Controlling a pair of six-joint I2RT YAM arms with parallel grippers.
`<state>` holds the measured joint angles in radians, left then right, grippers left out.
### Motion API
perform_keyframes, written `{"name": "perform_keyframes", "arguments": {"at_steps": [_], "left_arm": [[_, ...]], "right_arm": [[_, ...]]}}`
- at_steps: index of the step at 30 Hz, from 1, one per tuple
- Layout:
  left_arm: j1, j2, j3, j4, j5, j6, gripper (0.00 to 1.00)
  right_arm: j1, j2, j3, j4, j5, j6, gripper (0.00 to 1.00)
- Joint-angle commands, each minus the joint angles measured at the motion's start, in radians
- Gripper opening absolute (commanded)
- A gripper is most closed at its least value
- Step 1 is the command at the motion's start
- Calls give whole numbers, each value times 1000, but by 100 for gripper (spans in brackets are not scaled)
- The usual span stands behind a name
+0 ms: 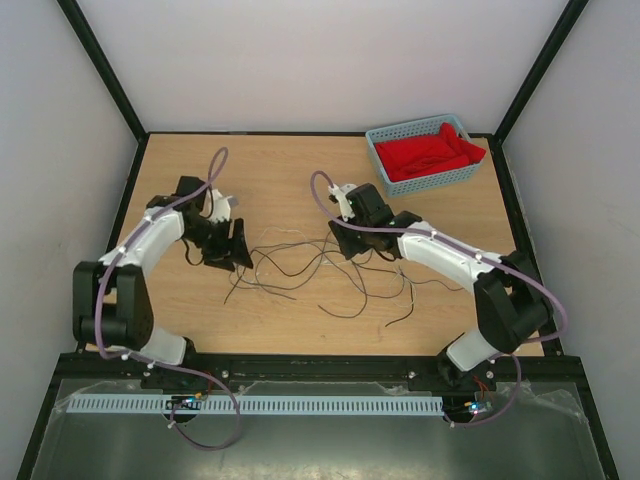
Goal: Zip-tie the wires
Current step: Place the cable at the center of the board.
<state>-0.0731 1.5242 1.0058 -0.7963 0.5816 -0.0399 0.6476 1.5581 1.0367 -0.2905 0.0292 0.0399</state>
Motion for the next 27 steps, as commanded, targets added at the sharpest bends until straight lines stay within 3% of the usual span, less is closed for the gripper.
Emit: {"name": "perform_keyframes", "arguments": {"at_steps": [1,6,12,19,27], "left_arm": [[7,-133,67,-26,-10,-3,65],[7,-295,142,-21,-83,-4,76],[7,-453,188,17,-165,-43,81],[6,-568,164,103,-112,-91,82],[6,-640,138,157,-74,-84,84]], "right_arm": [[-3,-64,11,-26,-22,-2,71],[-6,-42,73,-19,10,11,77],[-80,54,170,54,12,97,77],[-144,213,272,122,163,222,70],[-145,407,403,88,214,292,66]]}}
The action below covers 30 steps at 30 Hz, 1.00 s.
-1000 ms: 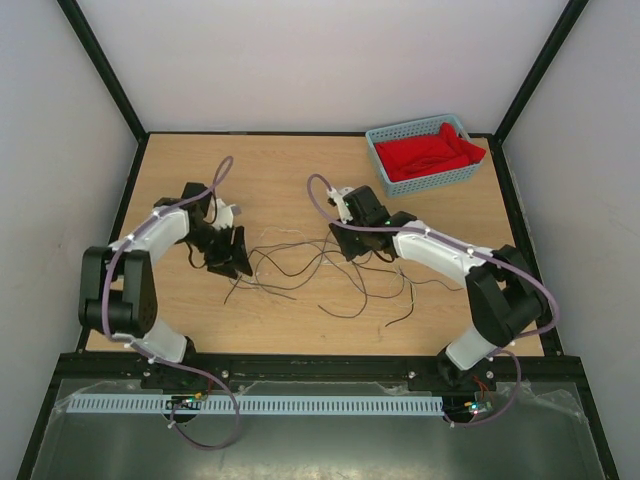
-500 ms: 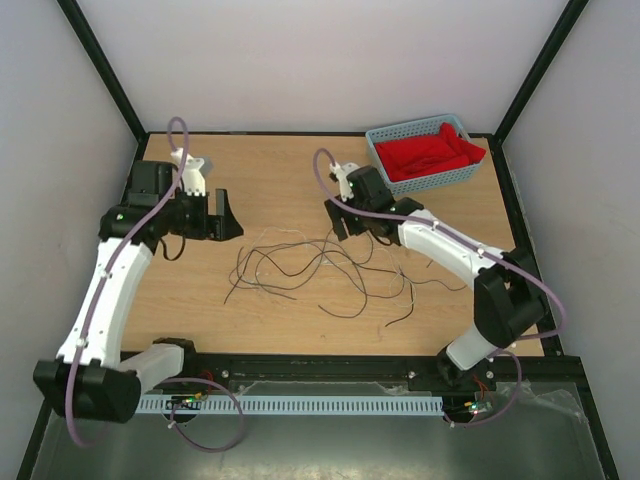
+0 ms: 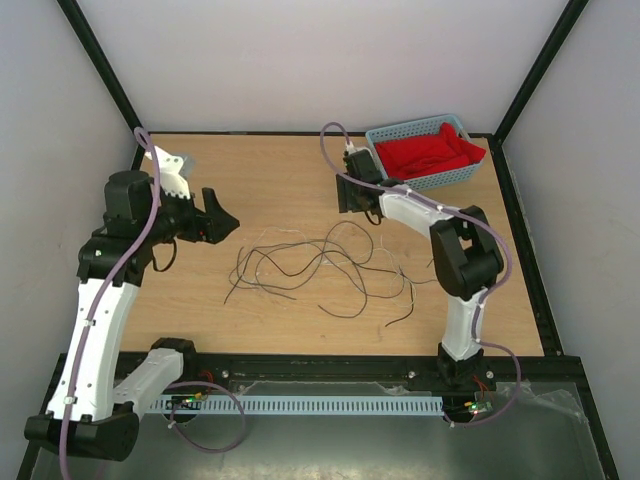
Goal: Zip-tie the wires
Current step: Place the cable at the center of the board, then pick up the ribbon at the center of the board.
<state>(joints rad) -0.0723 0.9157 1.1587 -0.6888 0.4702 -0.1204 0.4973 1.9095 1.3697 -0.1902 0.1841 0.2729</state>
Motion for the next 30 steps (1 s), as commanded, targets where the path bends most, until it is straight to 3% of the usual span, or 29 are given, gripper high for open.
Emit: {"name": "perform_keyframes", "arguments": {"at_steps": [1,7,24,30], "left_arm": [[5,-38,-18,52,45,-4,84],[5,-71,-41,59,60,-4,85],[5,-78,-59,71,108,-15,86],[5,-77,-57,71,112,-11,87]], "right_arm": [[5,72,85,-19,73,63,66],[5,137,131,-45,137,63,65],[5,225,122,-65,110,97,59],[4,225,90,-64,107,102,42]]}}
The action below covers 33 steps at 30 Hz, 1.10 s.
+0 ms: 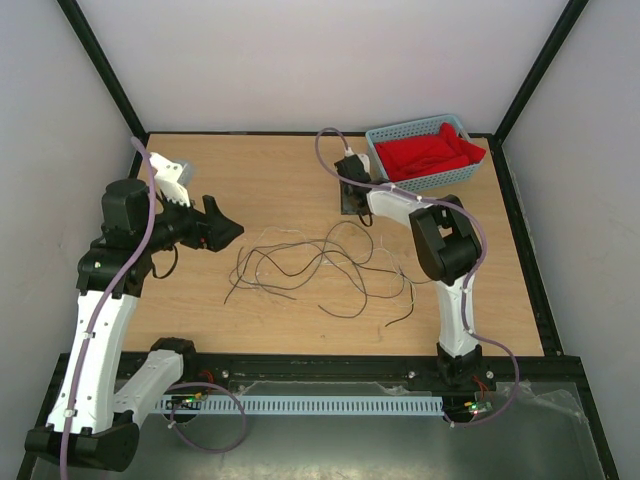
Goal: Zip-tie the wires
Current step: Pick up the ribbon at the center of the board.
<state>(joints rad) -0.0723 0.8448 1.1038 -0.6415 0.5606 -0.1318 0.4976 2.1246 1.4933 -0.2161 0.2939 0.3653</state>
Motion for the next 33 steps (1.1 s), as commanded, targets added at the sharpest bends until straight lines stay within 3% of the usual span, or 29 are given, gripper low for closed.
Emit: {"name": "perform_keyframes", "arguments": {"at_steps": [1,9,18,26,29,33], "left_arm": [[5,-6,-1,25,25,4,87],[5,-10,-2,24,44,11,89],[6,-14,3,25,42,2,92],[6,6,24,29,14,0,93],[6,25,45,48,22,-3,92],[8,38,58,136,72,-29,93]], "right_arm": [[4,9,-36,-39,-2,10,41],[5,19,-5,-40,8,-12,22],[5,109,249,-4,-91,-33,1],[3,150,452,77,-186,-36,0],[2,92,432,162,-261,-27,0],[-16,-66,286,357,-404,5,0]]}}
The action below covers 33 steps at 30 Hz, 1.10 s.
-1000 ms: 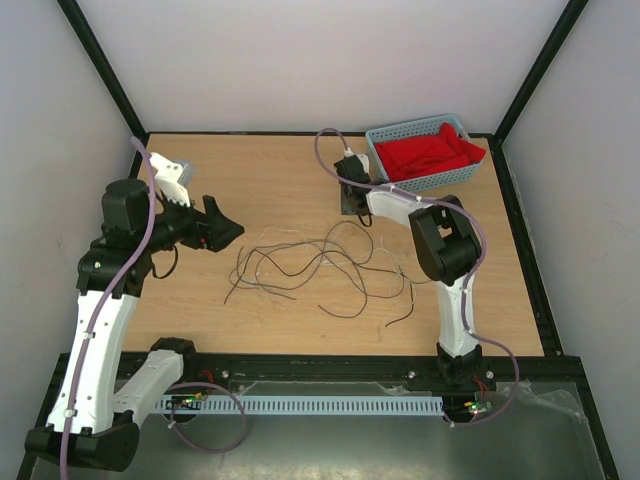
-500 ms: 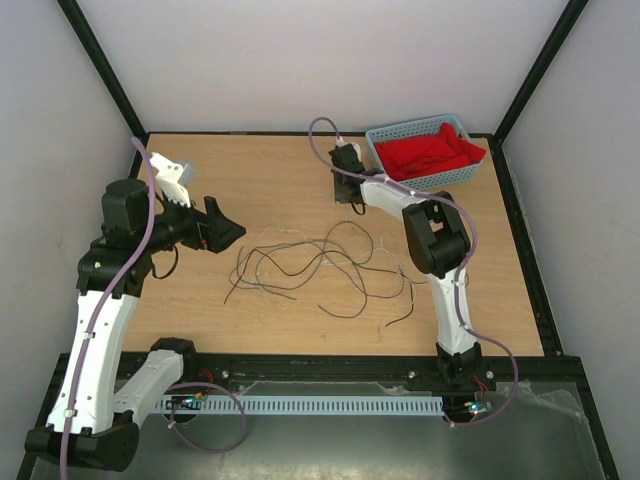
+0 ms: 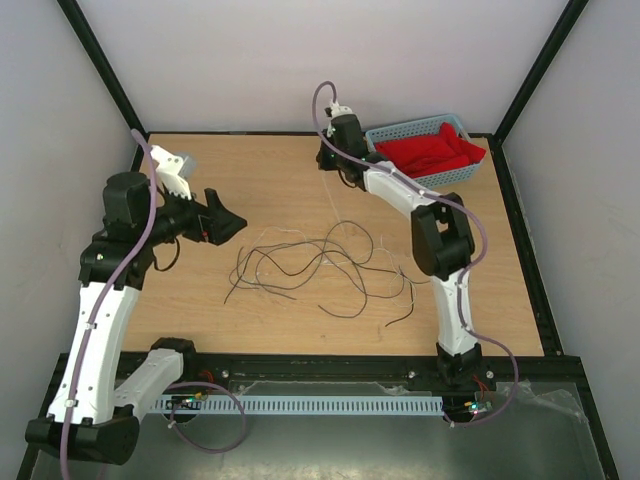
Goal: Zip-tie the wires
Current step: Pick up the ribbon at the center of the board.
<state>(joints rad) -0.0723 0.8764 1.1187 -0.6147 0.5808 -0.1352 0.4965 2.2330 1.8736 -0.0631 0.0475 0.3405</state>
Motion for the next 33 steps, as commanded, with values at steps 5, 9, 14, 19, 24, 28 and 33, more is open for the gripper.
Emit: {"name": "perform_keyframes", "arguments": {"at_steps": [5,9,14,19,24,28,33], "left_arm": [[14,-5,-50,454,199,-201,95],[9,-1,-122,693,260,-318,97],[-43,23,-150,797,327,-333,97],[-193,28,-172,850,289,-269,98],[-324,60,-193,898,217,-223,98],[-395,96,-217,960,173,-223,98],[-470,134,-249,1073,138,-228,91]], "right_arm": [[-72,-395,-265,383,-363,113,0],[-100,-564,-405,444,-484,152,0],[-104,-768,-600,554,-592,226,0],[-102,-926,-773,714,-677,407,0],[-102,-1034,-905,881,-716,587,0],[-95,-1095,-990,1026,-709,707,0],[-64,-1133,-1079,1144,-664,793,0]]}}
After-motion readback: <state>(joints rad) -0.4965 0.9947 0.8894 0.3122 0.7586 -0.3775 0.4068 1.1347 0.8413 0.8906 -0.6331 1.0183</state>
